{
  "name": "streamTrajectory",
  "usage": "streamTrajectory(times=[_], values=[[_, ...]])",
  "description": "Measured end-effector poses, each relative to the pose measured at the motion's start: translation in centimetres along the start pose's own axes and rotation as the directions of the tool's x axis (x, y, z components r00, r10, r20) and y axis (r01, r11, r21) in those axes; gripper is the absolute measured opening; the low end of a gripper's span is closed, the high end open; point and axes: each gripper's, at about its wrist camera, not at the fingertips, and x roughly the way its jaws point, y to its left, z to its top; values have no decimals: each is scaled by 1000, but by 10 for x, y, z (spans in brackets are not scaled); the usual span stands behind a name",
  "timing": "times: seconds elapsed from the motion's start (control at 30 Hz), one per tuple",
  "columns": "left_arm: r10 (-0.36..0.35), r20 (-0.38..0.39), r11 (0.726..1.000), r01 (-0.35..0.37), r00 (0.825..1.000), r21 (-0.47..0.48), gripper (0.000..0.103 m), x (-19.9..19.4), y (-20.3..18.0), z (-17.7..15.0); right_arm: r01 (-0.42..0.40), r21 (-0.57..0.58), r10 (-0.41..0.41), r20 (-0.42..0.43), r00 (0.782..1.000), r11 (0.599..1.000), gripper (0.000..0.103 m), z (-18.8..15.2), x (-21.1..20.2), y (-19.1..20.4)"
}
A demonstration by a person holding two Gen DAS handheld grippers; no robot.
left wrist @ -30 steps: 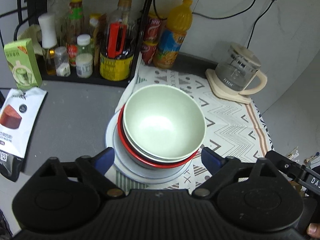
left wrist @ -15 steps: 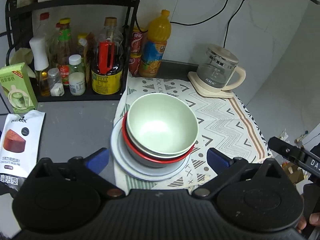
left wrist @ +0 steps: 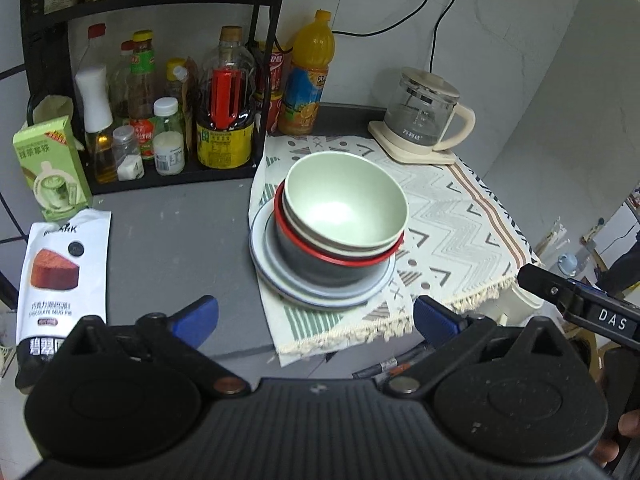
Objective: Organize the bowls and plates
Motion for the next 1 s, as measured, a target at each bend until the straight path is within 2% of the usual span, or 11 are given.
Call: streamTrajectory(times=[0.4,0.63,1.0], values=[[26,-18,999,-26,999,21,103,-22,17,-36,-25,-29,24,-17,1000,999,102,-30,-34,21],[33,-15,999,-32,999,23,103,-37,21,-47,-42,-34,41,-45,998,999,102,-43,-45,31],[36,-17,999,-36,999,26,103,-49,28,-53,-46,-29,45,-43,998,999,102,-53,-56,41]])
